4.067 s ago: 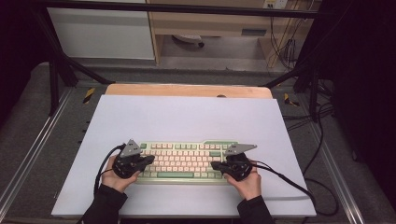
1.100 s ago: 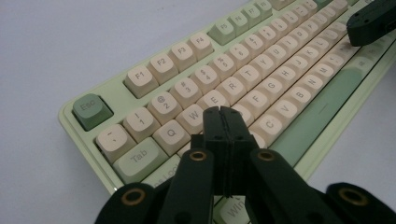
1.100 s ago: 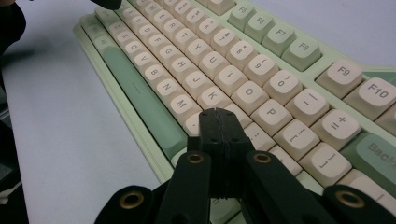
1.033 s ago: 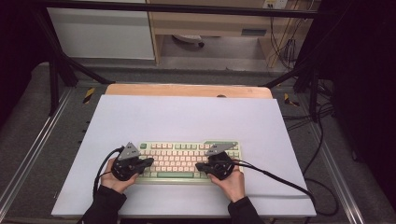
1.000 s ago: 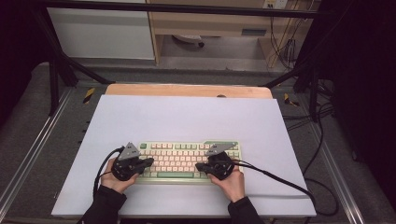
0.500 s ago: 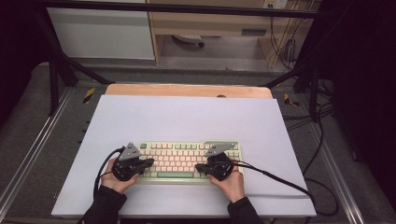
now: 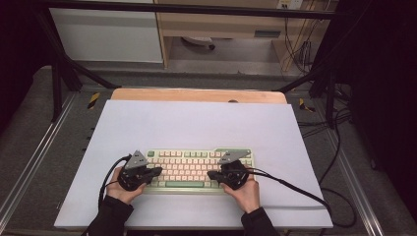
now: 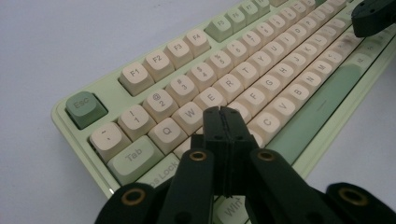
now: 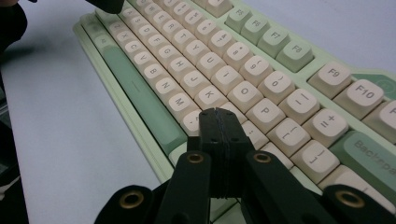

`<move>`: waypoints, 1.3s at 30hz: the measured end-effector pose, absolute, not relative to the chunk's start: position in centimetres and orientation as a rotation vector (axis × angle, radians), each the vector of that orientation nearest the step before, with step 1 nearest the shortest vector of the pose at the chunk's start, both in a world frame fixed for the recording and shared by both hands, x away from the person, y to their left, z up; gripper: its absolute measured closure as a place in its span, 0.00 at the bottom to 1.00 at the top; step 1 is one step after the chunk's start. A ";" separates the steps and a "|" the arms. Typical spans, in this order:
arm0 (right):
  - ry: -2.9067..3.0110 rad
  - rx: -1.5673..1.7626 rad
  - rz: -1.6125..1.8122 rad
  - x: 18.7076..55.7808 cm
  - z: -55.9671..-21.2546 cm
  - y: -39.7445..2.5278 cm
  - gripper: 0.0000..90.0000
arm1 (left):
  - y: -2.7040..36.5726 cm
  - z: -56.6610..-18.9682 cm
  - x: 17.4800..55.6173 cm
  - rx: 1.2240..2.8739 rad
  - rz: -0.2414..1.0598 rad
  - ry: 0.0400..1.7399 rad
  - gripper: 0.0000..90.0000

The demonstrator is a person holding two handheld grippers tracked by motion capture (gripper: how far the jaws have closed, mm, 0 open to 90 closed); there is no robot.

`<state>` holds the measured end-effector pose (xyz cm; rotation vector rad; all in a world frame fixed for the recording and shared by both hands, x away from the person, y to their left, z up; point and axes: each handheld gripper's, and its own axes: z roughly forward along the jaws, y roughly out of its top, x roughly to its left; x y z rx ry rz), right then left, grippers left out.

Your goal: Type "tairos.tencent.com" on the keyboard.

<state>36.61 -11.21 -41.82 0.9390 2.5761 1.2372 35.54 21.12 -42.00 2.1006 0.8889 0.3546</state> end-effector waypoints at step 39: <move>2.537 0.991 1.275 36.3 -41.6 -14.6 1.00 | 18.6 -41.0 35.5 2.119 0.352 0.859 0.99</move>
